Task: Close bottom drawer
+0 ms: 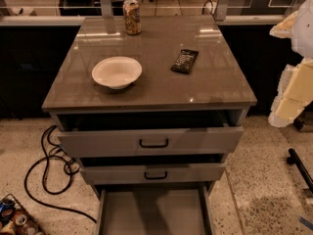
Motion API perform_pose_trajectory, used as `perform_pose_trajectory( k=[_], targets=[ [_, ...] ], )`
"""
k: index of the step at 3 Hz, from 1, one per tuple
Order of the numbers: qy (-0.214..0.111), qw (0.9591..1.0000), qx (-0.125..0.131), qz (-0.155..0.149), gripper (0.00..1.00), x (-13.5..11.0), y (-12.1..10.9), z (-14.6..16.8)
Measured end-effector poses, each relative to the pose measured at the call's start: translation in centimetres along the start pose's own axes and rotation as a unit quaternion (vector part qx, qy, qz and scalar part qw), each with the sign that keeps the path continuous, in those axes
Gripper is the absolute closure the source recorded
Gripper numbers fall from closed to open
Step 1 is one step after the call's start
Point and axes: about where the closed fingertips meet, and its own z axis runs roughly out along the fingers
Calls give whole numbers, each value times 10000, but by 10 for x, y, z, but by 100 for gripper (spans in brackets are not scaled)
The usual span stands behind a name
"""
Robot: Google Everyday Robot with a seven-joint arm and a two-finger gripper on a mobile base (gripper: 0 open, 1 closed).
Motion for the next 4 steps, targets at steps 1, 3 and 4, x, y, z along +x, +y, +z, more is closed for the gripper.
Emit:
perform_pose_trajectory(
  k=[1, 3, 4],
  targets=[
    [4, 10000, 11, 1, 0, -1, 0, 0],
    [358, 9989, 300, -60, 0, -22, 29, 55],
    [604, 9979, 233, -40, 0, -20, 63, 101]
  ],
)
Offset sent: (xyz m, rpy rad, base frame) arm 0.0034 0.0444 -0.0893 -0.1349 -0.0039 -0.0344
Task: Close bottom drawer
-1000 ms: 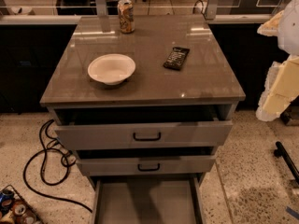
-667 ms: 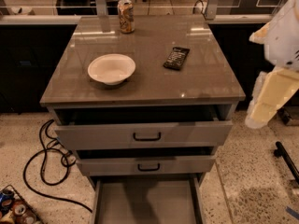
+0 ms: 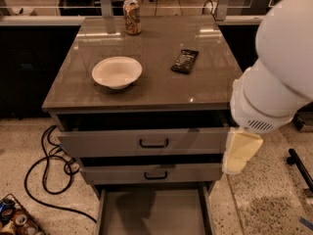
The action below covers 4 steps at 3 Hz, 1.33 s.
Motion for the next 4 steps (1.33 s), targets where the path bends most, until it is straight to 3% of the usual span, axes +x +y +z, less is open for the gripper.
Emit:
perform_pose_trajectory(
  k=[1, 2, 3, 4],
  targets=[
    [122, 9996, -198, 163, 0, 14, 30, 35],
    [-92, 9980, -391, 481, 0, 29, 49, 68],
    [-92, 9980, -391, 481, 0, 29, 49, 68],
    [-270, 9979, -396, 425, 0, 37, 52, 91]
  ],
)
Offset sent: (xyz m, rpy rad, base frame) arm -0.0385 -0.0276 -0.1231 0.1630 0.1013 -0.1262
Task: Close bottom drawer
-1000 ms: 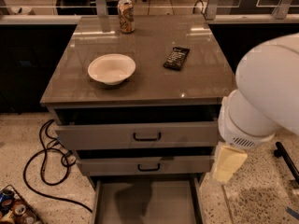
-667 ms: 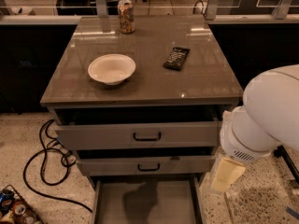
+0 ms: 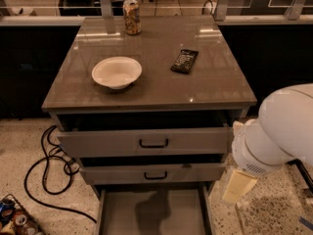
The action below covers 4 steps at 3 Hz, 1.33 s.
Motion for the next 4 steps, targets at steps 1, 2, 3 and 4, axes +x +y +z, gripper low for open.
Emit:
perform_pose_trajectory(
  k=[1, 2, 3, 4],
  targets=[
    [-115, 9997, -92, -194, 0, 44, 29, 43],
    [26, 9985, -235, -486, 0, 75, 57, 64],
    [234, 9946, -487, -886, 0, 88, 81, 91],
    [305, 9929, -604, -982, 0, 86, 105, 136]
  ],
)
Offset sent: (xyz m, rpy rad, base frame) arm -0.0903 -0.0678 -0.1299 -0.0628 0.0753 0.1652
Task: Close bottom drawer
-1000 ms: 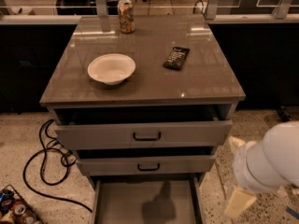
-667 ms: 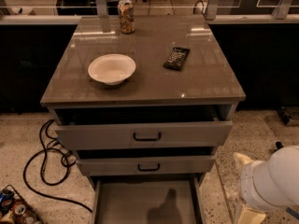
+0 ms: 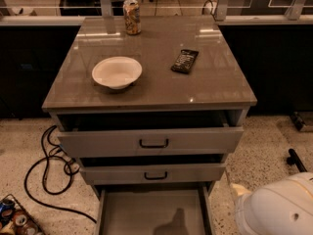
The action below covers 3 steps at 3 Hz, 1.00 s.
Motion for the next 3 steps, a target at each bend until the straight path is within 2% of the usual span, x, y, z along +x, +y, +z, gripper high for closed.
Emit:
perform_pose_trajectory(
  k=[1, 2, 3],
  targets=[
    [-165, 9992, 175, 313, 0, -8, 4, 26],
    [-164, 9992, 175, 313, 0, -8, 4, 26],
    [-272, 9991, 106, 308, 0, -10, 2, 46]
  ],
)
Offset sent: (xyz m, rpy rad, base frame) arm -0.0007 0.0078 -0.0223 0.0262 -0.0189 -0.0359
